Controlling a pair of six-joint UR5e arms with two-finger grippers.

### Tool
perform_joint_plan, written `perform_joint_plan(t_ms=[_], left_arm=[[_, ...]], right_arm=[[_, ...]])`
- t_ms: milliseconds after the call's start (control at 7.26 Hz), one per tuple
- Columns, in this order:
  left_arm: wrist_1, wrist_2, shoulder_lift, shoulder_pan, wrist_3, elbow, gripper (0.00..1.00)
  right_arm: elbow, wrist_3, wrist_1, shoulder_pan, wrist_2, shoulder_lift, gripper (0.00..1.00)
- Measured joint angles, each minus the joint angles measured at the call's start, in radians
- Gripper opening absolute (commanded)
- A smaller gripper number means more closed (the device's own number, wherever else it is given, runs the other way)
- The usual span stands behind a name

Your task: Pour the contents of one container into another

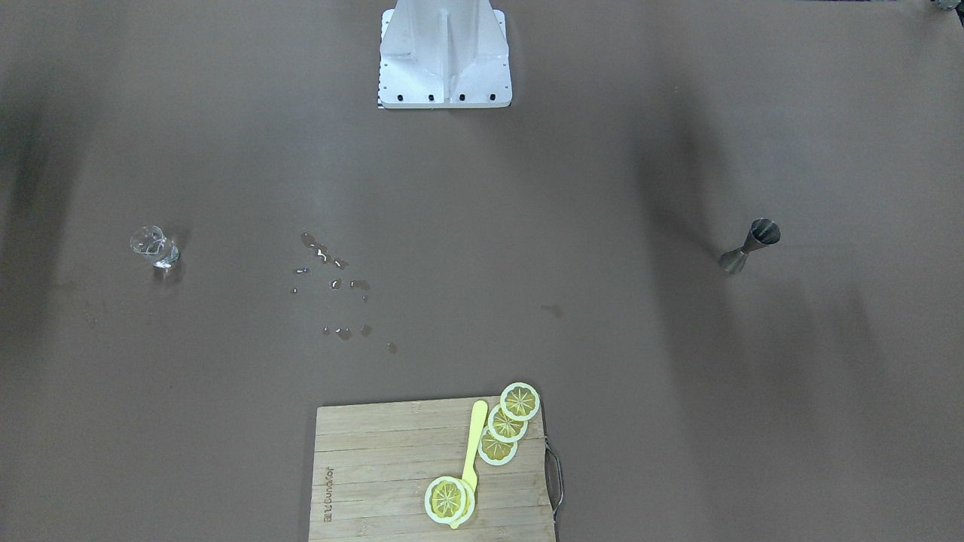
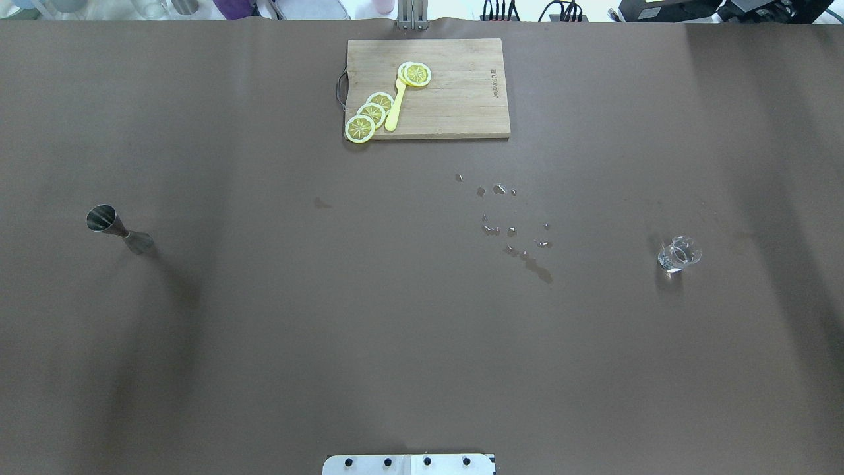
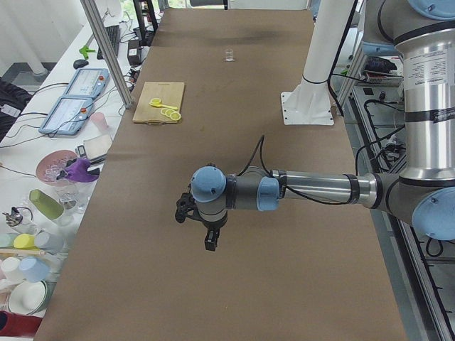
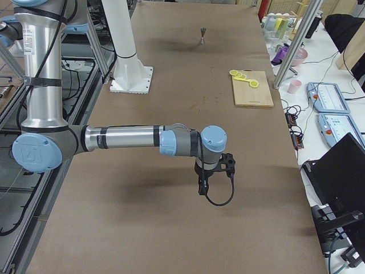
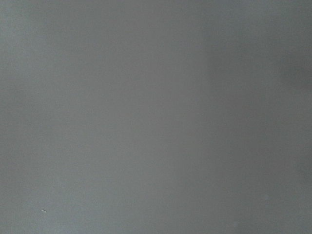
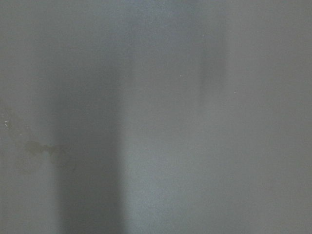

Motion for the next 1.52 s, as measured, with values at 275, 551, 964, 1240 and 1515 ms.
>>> perform_joint_plan(t_ms=[275,551,964,1240,1515], left_arm=[[0.001,0.000,-0.003,0.000,0.000,0.000,0.98],[-0.001,-0.001,-0.001,0.000,0.001,0.000,0.98],[-0.001,-0.002,0.000,0.000,0.002,-0.002,0.98],[-0.002,-0.002,-0.002,0.000,0.001,-0.003,0.98],[-0.002,-0.002,-0.006,0.000,0.000,-0.004,0.98]], right_arm=[[0.000,-0.001,0.000,0.000,0.000,0.000,1.00],[0.003,-0.002,0.001,0.000,0.001,0.002,1.00],[0.010,-0.005,0.018,0.000,0.002,0.005,1.00],[0.009,-0.006,0.024,0.000,0.001,0.001,1.00],[0.007,-0.008,0.025,0.000,-0.001,-0.002,1.00]])
